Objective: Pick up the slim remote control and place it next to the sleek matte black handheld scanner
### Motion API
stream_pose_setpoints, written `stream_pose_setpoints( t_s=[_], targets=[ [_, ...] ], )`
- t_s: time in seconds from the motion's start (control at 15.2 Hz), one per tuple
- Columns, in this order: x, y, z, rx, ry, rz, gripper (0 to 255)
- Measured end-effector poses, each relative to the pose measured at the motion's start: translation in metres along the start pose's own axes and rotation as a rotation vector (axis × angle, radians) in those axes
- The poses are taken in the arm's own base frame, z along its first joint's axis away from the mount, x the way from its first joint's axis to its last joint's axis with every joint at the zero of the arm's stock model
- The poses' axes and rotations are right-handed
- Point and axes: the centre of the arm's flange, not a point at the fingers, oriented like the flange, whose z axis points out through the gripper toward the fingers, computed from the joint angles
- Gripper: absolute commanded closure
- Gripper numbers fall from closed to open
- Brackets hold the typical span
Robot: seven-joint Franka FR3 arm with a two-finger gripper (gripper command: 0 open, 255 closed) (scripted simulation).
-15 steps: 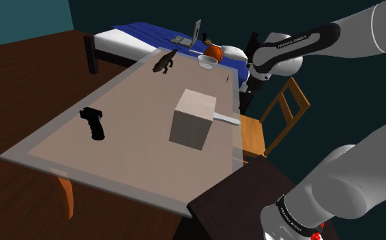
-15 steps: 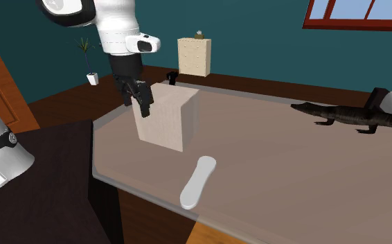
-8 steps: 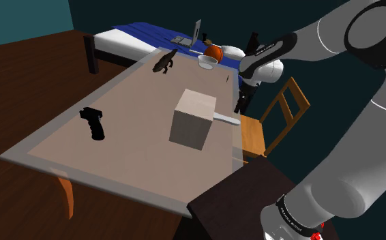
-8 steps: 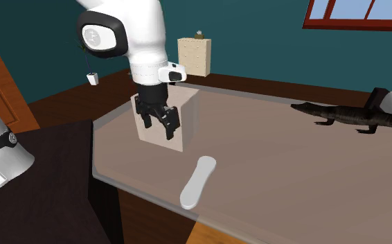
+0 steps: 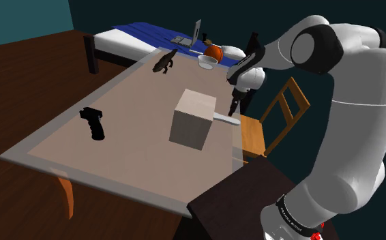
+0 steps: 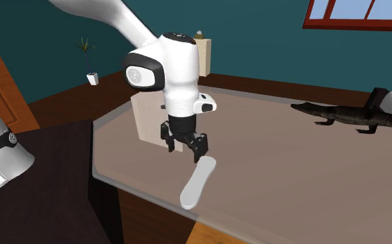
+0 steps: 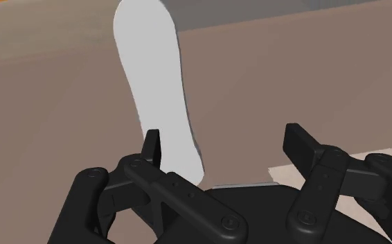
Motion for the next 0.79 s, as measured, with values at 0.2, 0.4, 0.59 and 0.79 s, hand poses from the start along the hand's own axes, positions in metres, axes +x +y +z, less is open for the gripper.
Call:
stream_pose_setpoints(
  t_s=[0.2, 0.4, 0.59, 0.79],
  targets=[
    [0.007, 0.026, 0.027, 0.002, -0.004, -0.045, 0],
    [0.015, 0.045, 0.050, 0.003, -0.006, -0.078, 0],
    [0.016, 0.049, 0.068, 0.003, -0.006, -0.083, 0],
    [0.016, 0.049, 0.084, 0.003, -0.006, -0.084, 0]
  ],
)
